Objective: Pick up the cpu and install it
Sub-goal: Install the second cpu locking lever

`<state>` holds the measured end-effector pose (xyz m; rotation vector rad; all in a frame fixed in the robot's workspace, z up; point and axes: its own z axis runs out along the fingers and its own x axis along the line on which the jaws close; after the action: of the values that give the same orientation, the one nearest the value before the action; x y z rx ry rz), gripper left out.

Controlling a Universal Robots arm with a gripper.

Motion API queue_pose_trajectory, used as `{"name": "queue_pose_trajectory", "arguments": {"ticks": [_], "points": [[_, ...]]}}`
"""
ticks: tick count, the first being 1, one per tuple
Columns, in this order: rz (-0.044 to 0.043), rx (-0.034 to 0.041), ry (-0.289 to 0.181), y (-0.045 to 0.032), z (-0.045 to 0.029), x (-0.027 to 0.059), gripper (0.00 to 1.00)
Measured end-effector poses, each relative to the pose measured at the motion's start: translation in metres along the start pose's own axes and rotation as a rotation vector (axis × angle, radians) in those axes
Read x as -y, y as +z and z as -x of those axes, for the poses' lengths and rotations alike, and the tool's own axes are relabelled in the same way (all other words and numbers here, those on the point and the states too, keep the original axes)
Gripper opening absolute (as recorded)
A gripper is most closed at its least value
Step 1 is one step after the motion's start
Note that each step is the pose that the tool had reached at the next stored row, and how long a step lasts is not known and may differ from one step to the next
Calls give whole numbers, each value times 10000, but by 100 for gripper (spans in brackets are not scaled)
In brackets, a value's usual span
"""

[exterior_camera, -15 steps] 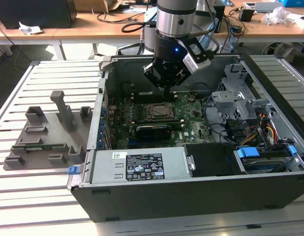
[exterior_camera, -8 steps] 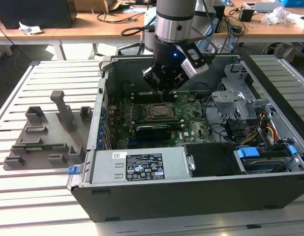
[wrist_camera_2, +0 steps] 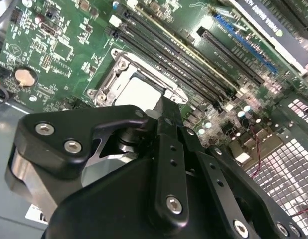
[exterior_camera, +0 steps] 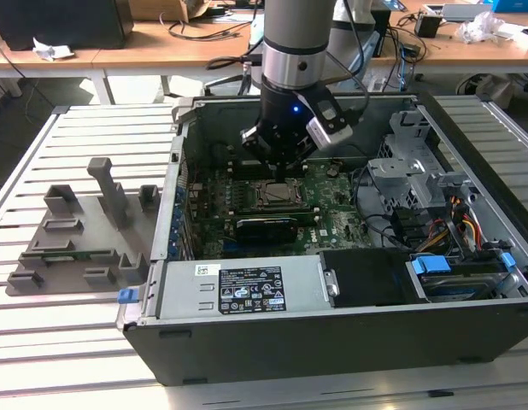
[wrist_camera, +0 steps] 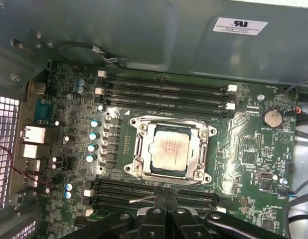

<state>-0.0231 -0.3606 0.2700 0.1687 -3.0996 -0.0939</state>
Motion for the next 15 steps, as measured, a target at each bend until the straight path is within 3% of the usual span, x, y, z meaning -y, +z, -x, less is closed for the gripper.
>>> {"name": "queue_pose_trajectory", "arguments": {"ticks": [1, 6, 10, 15], "points": [[115, 13, -5, 8, -6, 31, 11], [414, 45, -16, 52, -34, 158, 11], [446, 48, -18, 138, -80, 188, 11], [446, 49, -17, 306, -196, 188, 11]]}}
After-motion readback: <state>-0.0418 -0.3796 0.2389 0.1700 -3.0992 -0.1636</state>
